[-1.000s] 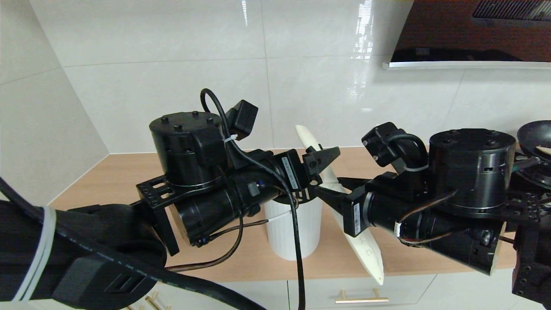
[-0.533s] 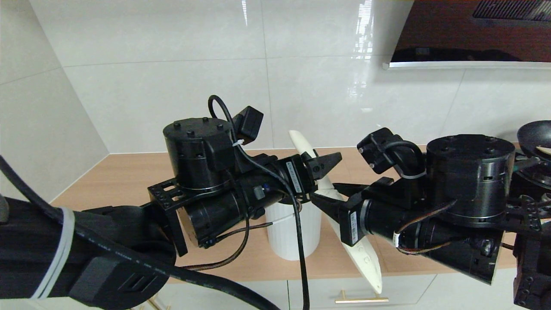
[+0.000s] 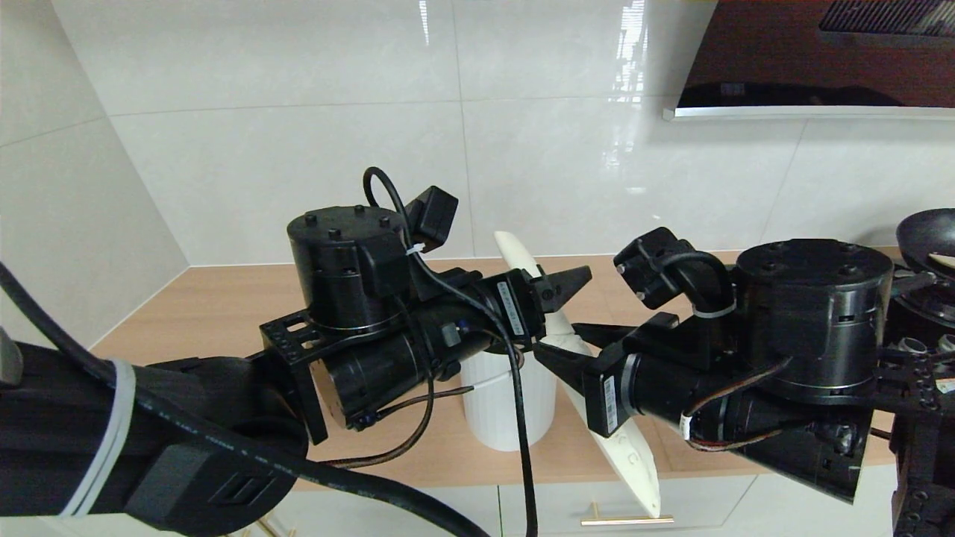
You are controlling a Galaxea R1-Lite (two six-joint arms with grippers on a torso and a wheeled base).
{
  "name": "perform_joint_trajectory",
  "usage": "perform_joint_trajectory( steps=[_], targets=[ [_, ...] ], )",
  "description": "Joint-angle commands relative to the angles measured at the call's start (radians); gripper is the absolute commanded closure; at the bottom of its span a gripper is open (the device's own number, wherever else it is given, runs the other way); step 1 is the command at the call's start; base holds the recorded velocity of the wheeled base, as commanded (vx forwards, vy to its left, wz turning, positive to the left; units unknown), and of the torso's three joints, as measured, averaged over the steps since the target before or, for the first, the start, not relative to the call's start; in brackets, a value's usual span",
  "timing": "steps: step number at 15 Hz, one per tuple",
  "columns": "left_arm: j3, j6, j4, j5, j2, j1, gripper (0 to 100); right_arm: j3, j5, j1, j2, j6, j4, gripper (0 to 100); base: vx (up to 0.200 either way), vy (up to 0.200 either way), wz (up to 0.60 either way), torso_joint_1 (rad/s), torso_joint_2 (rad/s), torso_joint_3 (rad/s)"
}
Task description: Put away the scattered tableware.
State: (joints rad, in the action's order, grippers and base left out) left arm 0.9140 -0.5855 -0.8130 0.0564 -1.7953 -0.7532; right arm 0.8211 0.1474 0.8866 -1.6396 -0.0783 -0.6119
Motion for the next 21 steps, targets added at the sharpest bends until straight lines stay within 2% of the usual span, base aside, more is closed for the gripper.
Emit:
perform_joint_trajectory(
  steps=[1, 13, 14, 18, 21],
  targets=[
    [0.000, 0.000, 0.000, 0.000, 0.002, 0.000, 100, 0.000, 0.001, 0.003, -0.002, 0.002, -0.002, 100, 0.000, 0.000, 0.00, 0.000, 0.00, 0.000],
    [0.003, 0.001, 0.000, 0.000, 0.014, 0.006, 100, -0.002, 0.012, 0.009, 0.000, 0.002, -0.034, 100, 0.000, 0.000, 0.00, 0.000, 0.00, 0.000],
    [0.003, 0.001, -0.002, 0.000, 0.014, 0.012, 100, 0.000, 0.018, 0.009, 0.000, 0.000, -0.034, 0, 0.000, 0.000, 0.00, 0.000, 0.00, 0.000],
    [0.011, 0.003, 0.000, 0.002, 0.063, 0.058, 100, -0.003, 0.024, 0.011, 0.038, -0.009, -0.034, 0, 0.000, 0.000, 0.00, 0.000, 0.00, 0.000],
    [0.020, 0.023, 0.000, 0.003, 0.129, 0.103, 100, -0.022, 0.026, 0.002, 0.115, -0.001, -0.028, 0, 0.000, 0.000, 0.00, 0.000, 0.00, 0.000]
  ],
)
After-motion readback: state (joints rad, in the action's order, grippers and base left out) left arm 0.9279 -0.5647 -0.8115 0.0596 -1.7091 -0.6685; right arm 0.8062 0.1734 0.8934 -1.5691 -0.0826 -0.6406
